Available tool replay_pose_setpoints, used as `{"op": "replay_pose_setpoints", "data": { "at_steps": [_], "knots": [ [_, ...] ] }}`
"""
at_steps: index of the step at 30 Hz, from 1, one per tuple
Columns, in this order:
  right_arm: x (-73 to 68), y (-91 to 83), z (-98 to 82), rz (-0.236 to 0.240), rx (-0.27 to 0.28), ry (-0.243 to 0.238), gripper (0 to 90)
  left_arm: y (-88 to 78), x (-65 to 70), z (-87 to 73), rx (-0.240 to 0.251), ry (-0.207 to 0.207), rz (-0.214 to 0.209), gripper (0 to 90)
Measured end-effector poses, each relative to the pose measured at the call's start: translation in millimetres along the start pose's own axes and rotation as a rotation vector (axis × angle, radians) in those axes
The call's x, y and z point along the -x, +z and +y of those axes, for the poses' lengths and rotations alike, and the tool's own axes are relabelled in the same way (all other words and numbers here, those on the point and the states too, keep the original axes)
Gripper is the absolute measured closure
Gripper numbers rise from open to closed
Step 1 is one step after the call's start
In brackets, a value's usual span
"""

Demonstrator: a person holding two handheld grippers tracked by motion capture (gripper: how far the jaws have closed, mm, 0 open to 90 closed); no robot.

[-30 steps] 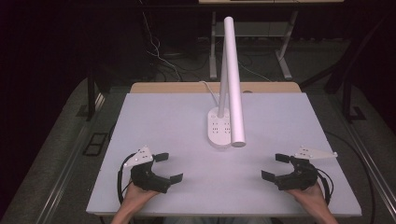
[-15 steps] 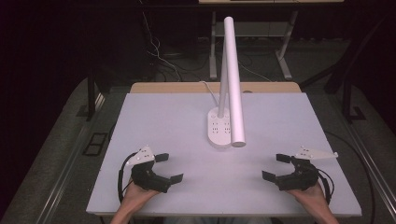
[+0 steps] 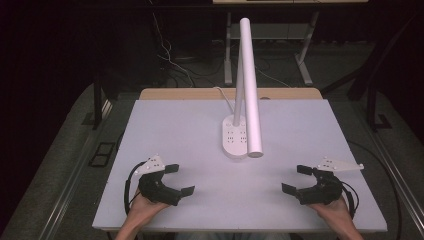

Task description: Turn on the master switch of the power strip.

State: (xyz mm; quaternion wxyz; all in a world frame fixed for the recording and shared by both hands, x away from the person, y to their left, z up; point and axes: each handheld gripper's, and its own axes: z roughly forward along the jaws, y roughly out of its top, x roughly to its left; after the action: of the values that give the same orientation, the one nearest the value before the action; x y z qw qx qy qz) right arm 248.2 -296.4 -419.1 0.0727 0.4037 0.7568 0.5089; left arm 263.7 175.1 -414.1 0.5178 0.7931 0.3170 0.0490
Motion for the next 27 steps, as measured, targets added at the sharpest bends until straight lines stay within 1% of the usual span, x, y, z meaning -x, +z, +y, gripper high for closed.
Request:
{"op": "replay_pose_setpoints", "data": {
  "at_steps": [5,9,10,15,22,23,27],
  "knots": [
    [0.7,-0.3,-0.5,0.001,-0.001,-0.002,0.3,-2.4,0.0,5.6,-0.006,0.006,0.003,0.0],
    [0.9,-0.1,-0.7,0.003,-0.004,-0.002,0.3,-3.3,-0.9,10.2,-0.004,-0.003,-0.002,0.0],
    [0.9,0.2,-0.7,0.003,-0.007,-0.003,0.3,-3.6,-1.7,11.8,-0.011,0.0,-0.005,0.0],
    [1.0,2.1,-0.9,0.002,-0.019,-0.008,0.3,-3.5,-5.2,21.6,-0.017,-0.005,0.0,0.0],
    [1.2,2.4,-1.4,0.009,-0.017,-0.007,0.3,1.7,-4.8,38.1,-0.037,0.02,0.001,0.1],
    [1.3,2.4,-1.3,0.009,-0.015,-0.01,0.3,2.0,-4.7,40.2,-0.037,0.032,0.005,0.0],
    [1.2,2.3,-1.3,0.005,-0.021,-0.017,0.3,3.7,-5.3,47.0,-0.044,0.033,0.002,0.3]
  ]
}}
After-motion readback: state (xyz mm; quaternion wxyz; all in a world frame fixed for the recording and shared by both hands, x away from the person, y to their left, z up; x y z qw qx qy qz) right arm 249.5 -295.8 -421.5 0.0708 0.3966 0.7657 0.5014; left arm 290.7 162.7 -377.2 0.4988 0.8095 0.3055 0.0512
